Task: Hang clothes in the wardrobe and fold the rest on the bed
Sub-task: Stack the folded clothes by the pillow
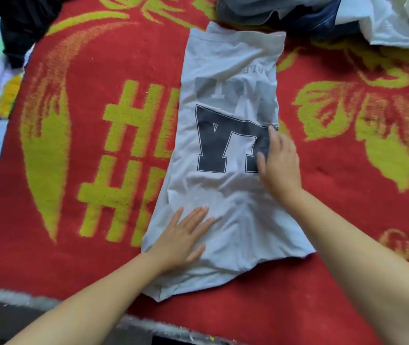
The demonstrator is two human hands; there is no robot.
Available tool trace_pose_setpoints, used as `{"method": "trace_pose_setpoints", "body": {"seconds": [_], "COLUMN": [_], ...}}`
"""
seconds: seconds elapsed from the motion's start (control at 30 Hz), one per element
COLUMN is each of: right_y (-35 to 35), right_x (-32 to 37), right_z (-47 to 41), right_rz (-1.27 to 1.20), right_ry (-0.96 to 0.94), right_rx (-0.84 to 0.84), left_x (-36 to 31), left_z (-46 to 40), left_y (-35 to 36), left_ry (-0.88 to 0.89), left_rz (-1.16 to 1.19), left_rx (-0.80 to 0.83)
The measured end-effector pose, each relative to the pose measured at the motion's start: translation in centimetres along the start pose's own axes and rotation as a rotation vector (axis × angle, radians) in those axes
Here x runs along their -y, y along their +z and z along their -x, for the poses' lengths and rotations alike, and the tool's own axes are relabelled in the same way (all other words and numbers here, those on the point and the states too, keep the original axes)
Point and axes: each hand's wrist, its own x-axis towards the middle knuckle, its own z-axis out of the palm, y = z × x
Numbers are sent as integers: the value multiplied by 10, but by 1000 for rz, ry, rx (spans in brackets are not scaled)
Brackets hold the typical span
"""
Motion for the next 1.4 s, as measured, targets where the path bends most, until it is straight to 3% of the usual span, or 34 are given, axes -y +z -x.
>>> {"method": "trace_pose_setpoints", "body": {"seconds": [0.03,0.1,0.17,0.23,0.33,0.5,0.57,0.63,0.7,0.77,0.83,0.9,0.97,1.03,1.1,1.17,1.23,1.27,1.33,1.4], "right_y": [0,8,16,22,28,29,14,1,-5,-7,-7,-10,-18,-28,-36,-35,-30,-29,-31,-40], "right_x": [5,11,7,3,13,16,8,-5,-18,-20,-17,-19,-25,-40,-56,-69,-76,-77,-85,-99], "right_z": [30,102,166,199,195,177,183,199,215,224,225,224,208,182,161,150,146,144,146,156], "right_rz": [-10,67,265,416,539,447,373,451,534,535,540,220,6,-114,-134,-110,-109,-159,-341,-540], "right_ry": [-203,-476,-555,-540,-479,-466,-580,-806,-890,-803,-802,-711,-482,-125,275,550,610,630,618,623], "right_rx": [48,362,762,893,783,698,656,658,670,824,840,879,626,267,147,304,430,483,531,492], "left_x": [6,21,37,51,66,51,41,40,36,33,29,25,18,5,-13,-33,-53,-63,-77,-83], "left_z": [15,47,78,101,103,77,81,101,123,136,140,140,136,121,87,39,-15,-40,-79,-98], "left_y": [-2,-3,-4,-1,-6,-19,-15,-11,-12,-8,0,1,-5,-15,-28,-35,-39,-42,-40,-27], "left_ry": [17,55,119,190,245,421,470,509,503,475,436,420,435,477,489,378,194,78,-168,-271], "left_rz": [-1,-42,-134,-198,-244,-185,-99,-28,15,14,51,37,0,-35,-11,108,312,392,482,500], "left_rx": [-16,7,74,142,242,285,309,430,445,527,664,734,765,698,509,227,-90,-175,-98,100]}}
